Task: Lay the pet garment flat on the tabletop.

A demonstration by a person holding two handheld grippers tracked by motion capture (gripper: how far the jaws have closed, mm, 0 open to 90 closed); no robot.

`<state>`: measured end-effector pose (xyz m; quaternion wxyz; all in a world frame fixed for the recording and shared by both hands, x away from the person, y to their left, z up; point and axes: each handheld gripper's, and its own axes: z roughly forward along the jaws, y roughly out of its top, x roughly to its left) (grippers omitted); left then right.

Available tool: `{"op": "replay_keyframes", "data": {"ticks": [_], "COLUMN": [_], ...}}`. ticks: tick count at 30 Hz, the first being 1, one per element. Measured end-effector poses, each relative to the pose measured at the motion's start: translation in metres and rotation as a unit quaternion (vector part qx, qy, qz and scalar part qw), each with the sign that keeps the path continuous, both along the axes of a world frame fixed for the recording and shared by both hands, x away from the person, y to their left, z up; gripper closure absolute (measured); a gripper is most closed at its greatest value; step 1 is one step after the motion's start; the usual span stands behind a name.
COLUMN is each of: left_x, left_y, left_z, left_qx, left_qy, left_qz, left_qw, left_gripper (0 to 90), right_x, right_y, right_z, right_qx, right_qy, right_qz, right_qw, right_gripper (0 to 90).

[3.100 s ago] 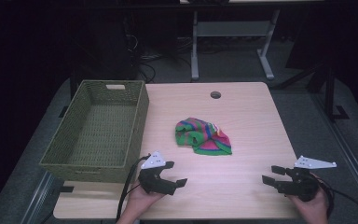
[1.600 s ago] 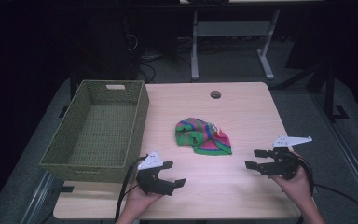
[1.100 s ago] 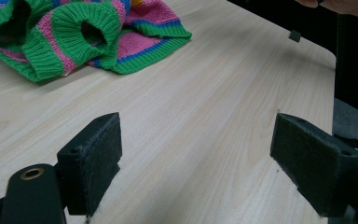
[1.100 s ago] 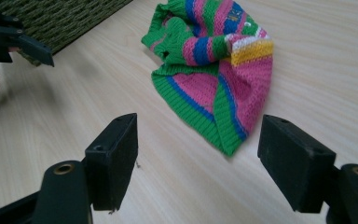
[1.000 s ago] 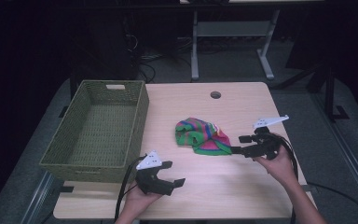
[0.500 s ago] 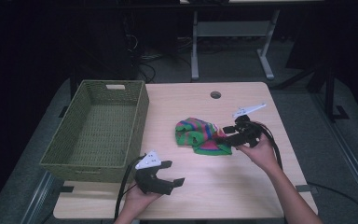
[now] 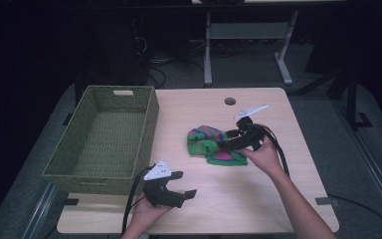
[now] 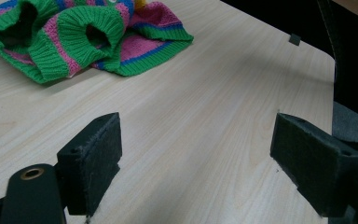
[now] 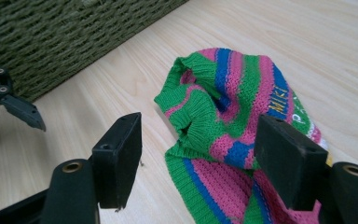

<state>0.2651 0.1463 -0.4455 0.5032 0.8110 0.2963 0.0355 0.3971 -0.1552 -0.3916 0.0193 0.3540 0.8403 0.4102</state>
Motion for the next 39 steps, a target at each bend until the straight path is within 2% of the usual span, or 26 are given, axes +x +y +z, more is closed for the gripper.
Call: {"op": "replay_keyframes", "data": {"ticks": [8,13,30,33,39], "left_x": [0.000,0.000,0.001,0.001,0.001], "left_y": [0.001,0.001,0.000,0.000,0.001], "left_z": [0.000,0.000,0.000,-0.001,-0.001], "left_qx": [0.000,-0.002,-0.003,-0.002,-0.003], "left_qy": [0.000,0.000,0.002,0.004,0.003], "left_qz": [0.000,0.000,-0.001,-0.001,-0.001], "left_qw": [1.0000,1.0000,1.0000,1.0000,1.0000], "left_gripper": [16.3,16.3,16.3,16.3,16.3], "right_x": [0.012,0.017,0.029,0.030,0.029], "right_y": [0.012,0.021,0.038,0.042,0.047], "right_z": [-0.008,-0.016,-0.039,-0.046,-0.054], "right_qx": [-0.009,-0.022,-0.057,-0.079,-0.098], "right_qy": [0.014,0.023,0.033,0.037,0.036], "right_qz": [-0.005,-0.003,-0.007,-0.010,-0.010], "right_qw": [0.9998,0.9995,0.9978,0.9962,0.9945], "right_gripper": [32.7,33.6,36.0,36.9,42.4]}}
